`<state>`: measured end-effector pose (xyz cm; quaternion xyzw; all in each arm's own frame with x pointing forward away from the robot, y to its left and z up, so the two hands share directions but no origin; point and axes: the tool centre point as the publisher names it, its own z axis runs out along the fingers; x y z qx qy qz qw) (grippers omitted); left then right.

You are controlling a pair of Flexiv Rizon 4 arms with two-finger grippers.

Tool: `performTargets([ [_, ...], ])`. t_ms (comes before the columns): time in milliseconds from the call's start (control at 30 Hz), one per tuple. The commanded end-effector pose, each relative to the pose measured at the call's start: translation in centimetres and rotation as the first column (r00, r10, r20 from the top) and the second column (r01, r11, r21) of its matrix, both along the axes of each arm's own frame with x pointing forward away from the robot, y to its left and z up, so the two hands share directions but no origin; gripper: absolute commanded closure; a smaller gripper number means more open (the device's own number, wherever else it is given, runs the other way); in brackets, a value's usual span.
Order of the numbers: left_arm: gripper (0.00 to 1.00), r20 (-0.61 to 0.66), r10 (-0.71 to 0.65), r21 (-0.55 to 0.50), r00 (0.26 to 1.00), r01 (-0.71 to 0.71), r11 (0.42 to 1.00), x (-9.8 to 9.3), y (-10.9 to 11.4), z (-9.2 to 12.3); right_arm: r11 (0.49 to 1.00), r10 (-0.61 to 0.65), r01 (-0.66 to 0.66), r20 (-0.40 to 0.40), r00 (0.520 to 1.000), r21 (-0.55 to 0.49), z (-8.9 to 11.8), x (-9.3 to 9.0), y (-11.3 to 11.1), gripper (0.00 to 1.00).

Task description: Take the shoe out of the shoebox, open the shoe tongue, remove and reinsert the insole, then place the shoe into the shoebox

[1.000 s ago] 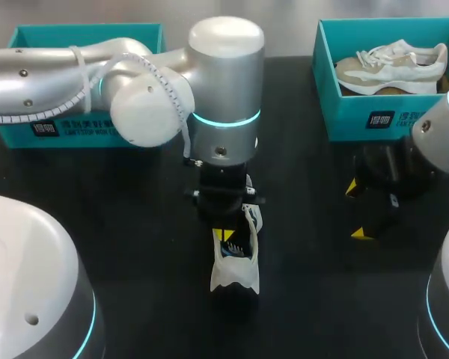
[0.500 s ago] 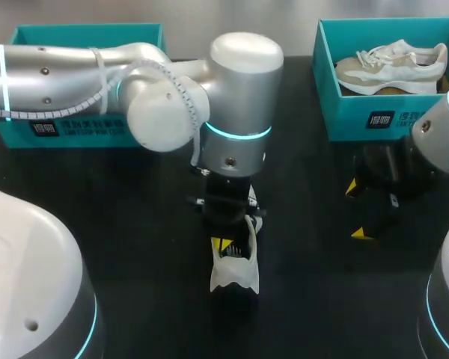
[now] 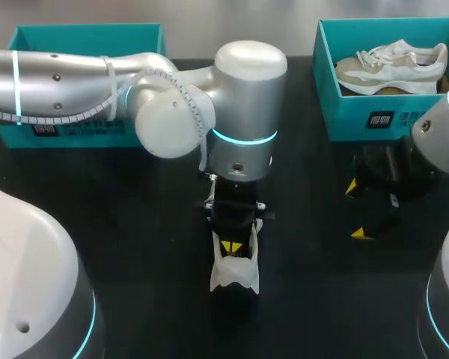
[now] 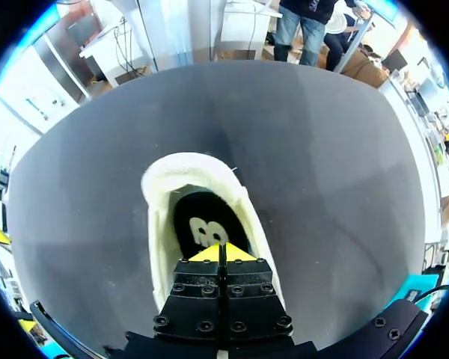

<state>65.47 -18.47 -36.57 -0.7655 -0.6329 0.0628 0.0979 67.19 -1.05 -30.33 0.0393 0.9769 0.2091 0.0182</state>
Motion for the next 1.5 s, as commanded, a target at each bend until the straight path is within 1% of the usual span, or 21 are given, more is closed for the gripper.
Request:
performTargets([
  [33, 1.0, 0.008, 0.002, 0.007, 1.0, -0.002, 1.0, -0.3, 0.8, 0.8, 1.0, -0.001, 0.001, 0.001, 1.0, -0.002, 0.0, -0.1, 0.0, 0.0],
  [233, 1.0, 0.024, -0.002, 0.079, 1.0, 0.0, 0.997, -0.5, 1.0, -1.2, 1.0, -0.001, 0.001, 0.001, 1.0, -0.002, 0.0, -0.1, 0.0, 0.0],
  [433, 1.0, 0.02, 0.011, 0.069, 1.0, -0.012, 0.998, -0.4, 0.7, -3.5, 1.0, -0.001, 0.001, 0.001, 1.0, -0.002, 0.0, -0.1, 0.0, 0.0],
  [567, 1.0, 0.018, 0.011, 0.052, 1.0, -0.012, 0.999, -0.5, 0.4, -4.0, 1.0, -0.001, 0.001, 0.001, 1.0, -0.002, 0.0, -0.1, 0.0, 0.0],
  [667, 1.0, 0.027, 0.022, 0.017, 0.999, -0.022, 1.0, -0.4, 0.4, -3.3, 1.0, -0.001, 0.001, 0.001, 1.0, -0.002, 0.0, -0.1, 0.0, 0.0],
  [733, 1.0, 0.031, 0.032, -0.01, 0.999, -0.031, 0.999, -0.3, 0.4, -2.2, 1.0, -0.001, 0.001, 0.001, 1.0, -0.002, 0.0, -0.1, 0.0, 0.0],
  [900, 1.0, 0.042, 0.045, -0.042, 0.998, -0.044, 0.998, 0.2, 0.2, 0.4, 1.0, -0.001, 0.001, 0.001, 1.0, -0.002, 0.0, -0.1, 0.0, 0.0],
  [1000, 1.0, 0.032, 0.057, -0.054, 0.998, -0.055, 0.997, 0.5, 0.2, 1.4, 1.0, -0.001, 0.001, 0.001, 1.0, -0.002, 0.0, -0.1, 0.0, 0.0],
  [1067, 1.0, 0.013, 0.066, -0.049, 0.998, -0.065, 0.997, 0.6, 0.3, 1.7, 1.0, -0.001, 0.001, 0.001, 1.0, -0.002, 0.0, -0.1, 0.0, 0.0],
  [1500, 1.0, 0.013, 0.064, -0.048, 0.998, -0.063, 0.997, 0.6, 0.3, 1.7, 1.0, -0.001, 0.001, 0.001, 1.0, -0.002, 0.0, -0.1, 0.0, 0.0],
])
